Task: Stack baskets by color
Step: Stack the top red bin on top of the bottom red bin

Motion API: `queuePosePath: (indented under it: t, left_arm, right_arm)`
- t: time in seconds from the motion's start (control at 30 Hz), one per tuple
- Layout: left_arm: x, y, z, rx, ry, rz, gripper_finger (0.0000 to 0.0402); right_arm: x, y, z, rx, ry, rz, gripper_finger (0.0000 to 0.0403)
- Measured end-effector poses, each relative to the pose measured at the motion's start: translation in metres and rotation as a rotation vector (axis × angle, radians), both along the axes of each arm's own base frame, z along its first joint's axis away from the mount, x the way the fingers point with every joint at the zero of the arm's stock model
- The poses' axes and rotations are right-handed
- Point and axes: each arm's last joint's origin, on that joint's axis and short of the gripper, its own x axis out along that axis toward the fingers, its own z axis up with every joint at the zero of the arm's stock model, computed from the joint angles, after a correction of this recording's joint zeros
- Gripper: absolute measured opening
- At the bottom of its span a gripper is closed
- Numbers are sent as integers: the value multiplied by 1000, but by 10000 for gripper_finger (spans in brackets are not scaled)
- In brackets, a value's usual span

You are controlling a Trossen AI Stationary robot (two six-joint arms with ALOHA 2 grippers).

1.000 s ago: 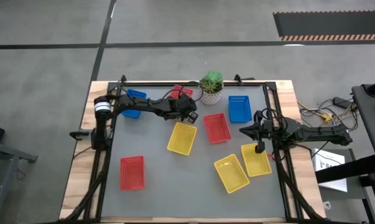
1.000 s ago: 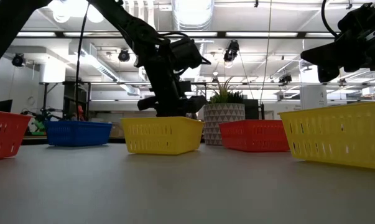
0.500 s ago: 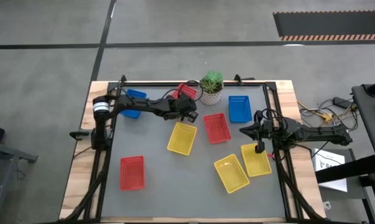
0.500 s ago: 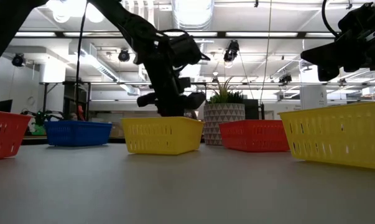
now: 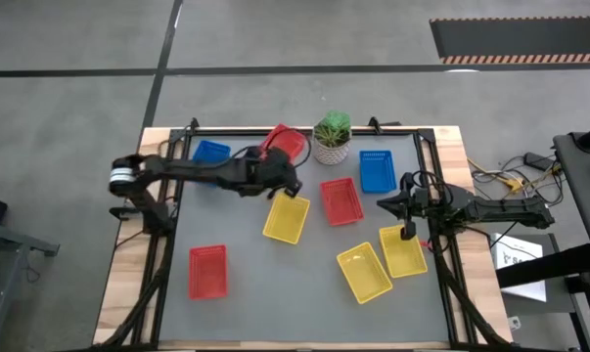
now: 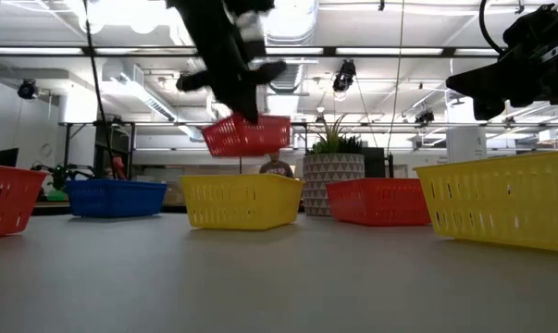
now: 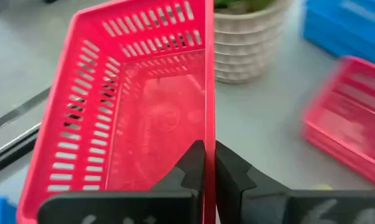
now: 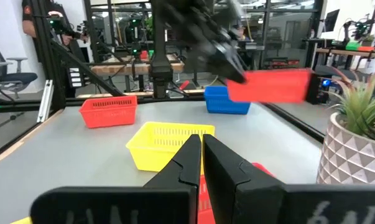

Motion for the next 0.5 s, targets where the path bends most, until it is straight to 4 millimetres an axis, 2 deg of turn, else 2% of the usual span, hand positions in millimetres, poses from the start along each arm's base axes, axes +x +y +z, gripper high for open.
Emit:
queuePosePath:
  t: [0.2,0.37,0.5]
  left_arm:
    - [-29,-80,37,-183,-77,-177,0]
    - [-56,-151,66,-449,-252,-263,0]
    - [-77,-204,81,-683,-303,-363,0]
  right_arm:
    - [0,0,0,-1,3,-1,9]
    - [0,0,0,-30,4,-2,9]
    - [0,-1,0,-55,4,-37,9]
